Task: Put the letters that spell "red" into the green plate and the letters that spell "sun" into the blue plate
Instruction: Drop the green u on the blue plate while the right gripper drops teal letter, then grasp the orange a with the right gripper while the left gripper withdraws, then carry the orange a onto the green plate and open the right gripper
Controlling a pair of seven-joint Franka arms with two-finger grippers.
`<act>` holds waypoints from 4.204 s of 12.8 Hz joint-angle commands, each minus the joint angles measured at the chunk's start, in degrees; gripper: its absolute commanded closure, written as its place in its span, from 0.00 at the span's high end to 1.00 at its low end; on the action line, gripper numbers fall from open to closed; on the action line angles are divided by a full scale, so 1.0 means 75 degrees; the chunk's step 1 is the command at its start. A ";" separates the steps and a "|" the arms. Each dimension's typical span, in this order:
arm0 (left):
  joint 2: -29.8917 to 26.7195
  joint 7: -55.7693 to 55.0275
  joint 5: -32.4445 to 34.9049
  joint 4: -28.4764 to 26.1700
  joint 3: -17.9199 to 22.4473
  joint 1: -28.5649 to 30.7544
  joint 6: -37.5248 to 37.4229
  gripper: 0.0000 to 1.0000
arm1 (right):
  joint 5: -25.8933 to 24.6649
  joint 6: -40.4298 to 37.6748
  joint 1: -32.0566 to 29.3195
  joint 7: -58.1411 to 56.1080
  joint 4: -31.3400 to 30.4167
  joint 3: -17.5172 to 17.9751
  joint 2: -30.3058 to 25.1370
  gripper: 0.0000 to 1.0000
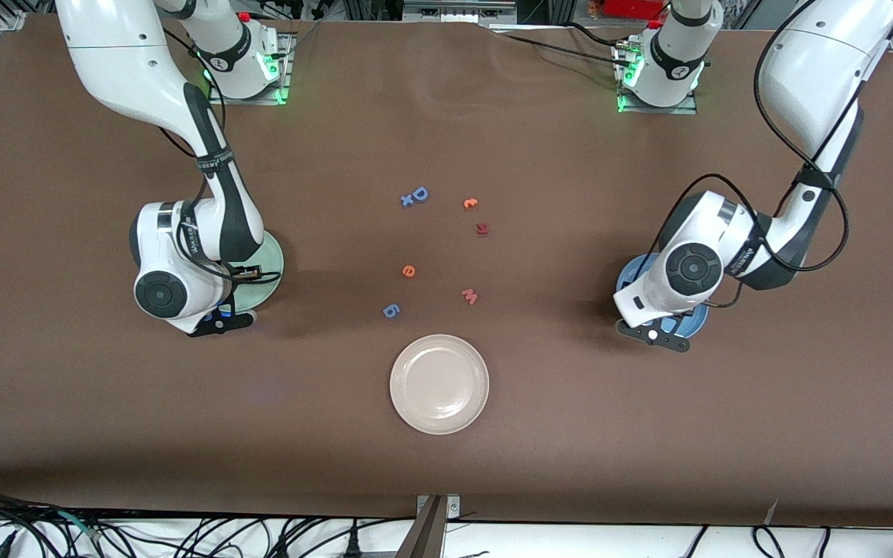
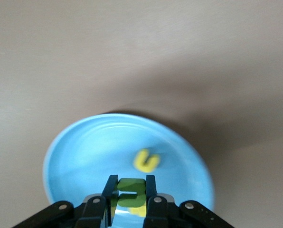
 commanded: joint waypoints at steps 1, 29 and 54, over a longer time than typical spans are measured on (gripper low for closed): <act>0.0279 0.0281 0.0884 -0.0112 -0.0109 0.0550 0.0249 0.08 | 0.0189 -0.0044 0.0039 0.0038 -0.0003 0.0066 -0.0247 0.87; -0.2648 0.0679 -0.4194 0.3030 0.1787 -0.0608 -0.4075 1.00 | 0.0060 0.3987 0.2055 0.7293 0.0091 0.1988 0.0690 0.68; -0.4864 0.1804 -0.4199 0.0169 0.2739 -0.1370 -0.2983 1.00 | -0.0034 0.2561 0.1973 0.6300 0.0079 0.1358 0.0094 0.27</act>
